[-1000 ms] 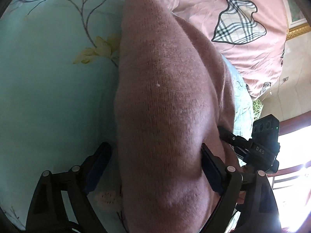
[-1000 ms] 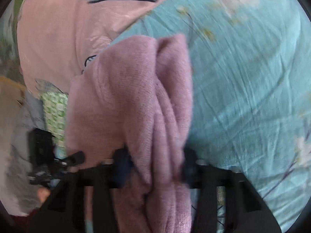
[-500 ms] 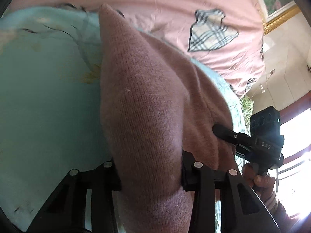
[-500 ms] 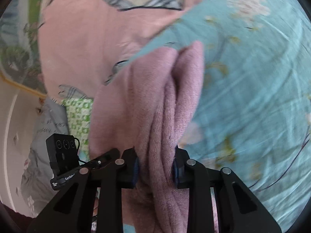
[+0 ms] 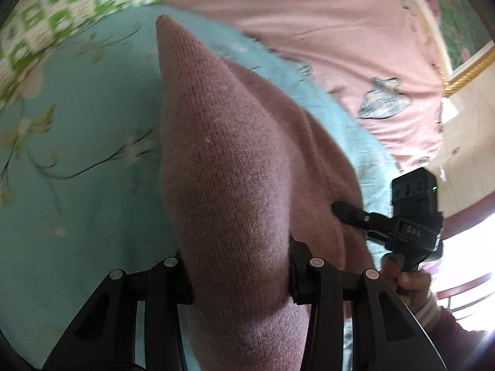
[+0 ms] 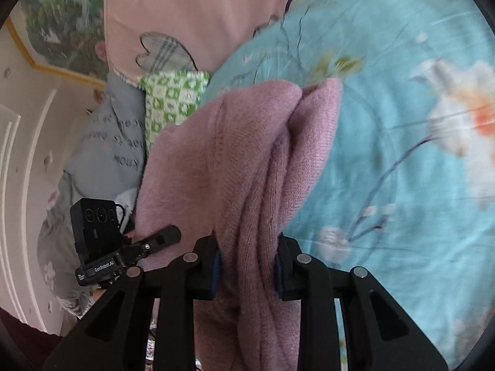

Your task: Fold small clothes

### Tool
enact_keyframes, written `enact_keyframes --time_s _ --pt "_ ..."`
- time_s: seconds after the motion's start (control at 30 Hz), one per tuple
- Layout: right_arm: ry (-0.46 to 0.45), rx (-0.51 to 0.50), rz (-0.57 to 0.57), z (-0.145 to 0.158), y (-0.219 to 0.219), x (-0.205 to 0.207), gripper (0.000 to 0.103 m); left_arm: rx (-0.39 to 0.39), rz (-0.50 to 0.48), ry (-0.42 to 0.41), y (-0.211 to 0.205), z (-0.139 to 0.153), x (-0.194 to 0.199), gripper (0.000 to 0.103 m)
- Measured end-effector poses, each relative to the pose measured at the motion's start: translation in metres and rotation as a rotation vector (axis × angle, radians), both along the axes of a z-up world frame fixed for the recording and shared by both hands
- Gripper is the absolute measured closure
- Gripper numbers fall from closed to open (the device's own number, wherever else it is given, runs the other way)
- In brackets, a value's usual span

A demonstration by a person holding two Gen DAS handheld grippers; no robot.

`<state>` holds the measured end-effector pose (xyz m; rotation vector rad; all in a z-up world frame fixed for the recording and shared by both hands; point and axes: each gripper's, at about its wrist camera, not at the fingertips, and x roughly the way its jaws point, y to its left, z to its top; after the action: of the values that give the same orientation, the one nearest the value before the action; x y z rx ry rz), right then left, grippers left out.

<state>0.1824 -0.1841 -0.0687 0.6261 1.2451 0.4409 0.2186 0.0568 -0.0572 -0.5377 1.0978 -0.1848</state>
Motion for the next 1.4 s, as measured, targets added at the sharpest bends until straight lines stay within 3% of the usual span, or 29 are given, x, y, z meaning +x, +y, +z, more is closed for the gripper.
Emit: enact_keyframes --time_s 0.03,0.13,0.17,0.4,0.63,0.8,0.93,1.03,1.1,1.17,1.23,1.33,1.37,1.4 --pt "0.015 -0.014 0.005 -0.008 0.003 0.002 0.075 0.014 0.007 0.023 0.002 -0.010 0.001 0.057" --pt "0.035 -0.123 0.017 -0.029 0.010 0.007 0.074 0.051 0.058 0.072 0.011 -0.036 0.003 0.030" --pt "0.036 -0.149 0.017 -0.034 0.009 0.007 0.072 0.045 0.071 0.073 0.013 -0.037 0.003 0.026" --pt "0.042 -0.203 -0.014 -0.016 0.002 -0.002 0.060 0.128 0.065 0.051 0.005 -0.008 -0.018 0.028" --pt "-0.034 -0.231 -0.065 0.033 -0.005 -0.041 0.060 0.197 0.060 0.023 0.025 0.026 -0.118 0.027" --pt "-0.064 -0.220 -0.025 0.054 0.006 -0.080 0.060 0.232 -0.038 0.022 0.009 0.020 -0.175 0.023" --pt "-0.051 -0.232 0.008 0.054 0.017 -0.098 0.060 0.392 -0.098 0.003 -0.019 0.003 -0.195 0.023" --pt "-0.043 -0.274 0.035 0.048 0.027 -0.102 0.060 0.434 -0.093 -0.019 -0.030 -0.006 -0.194 0.023" --pt "-0.038 -0.284 0.041 0.044 0.031 -0.102 0.060 0.467 -0.079 -0.018 -0.032 -0.013 -0.190 0.026" --pt "-0.040 -0.294 0.044 0.042 0.034 -0.103 0.060 0.492 -0.061 -0.012 -0.030 -0.018 -0.182 0.043" --pt "-0.037 -0.320 0.056 0.040 0.035 -0.104 0.061 0.468 -0.038 -0.002 -0.023 -0.022 -0.177 0.056" --pt "-0.029 -0.368 0.093 0.036 0.040 -0.105 0.077 0.438 -0.027 -0.013 -0.021 -0.019 -0.173 0.071" --pt "-0.031 -0.385 0.105 0.036 0.041 -0.105 0.091 0.442 -0.034 -0.018 -0.023 -0.018 -0.174 0.080" --pt "-0.032 -0.398 0.120 0.036 0.043 -0.106 0.096 0.435 -0.044 -0.019 -0.025 -0.016 -0.174 0.086"
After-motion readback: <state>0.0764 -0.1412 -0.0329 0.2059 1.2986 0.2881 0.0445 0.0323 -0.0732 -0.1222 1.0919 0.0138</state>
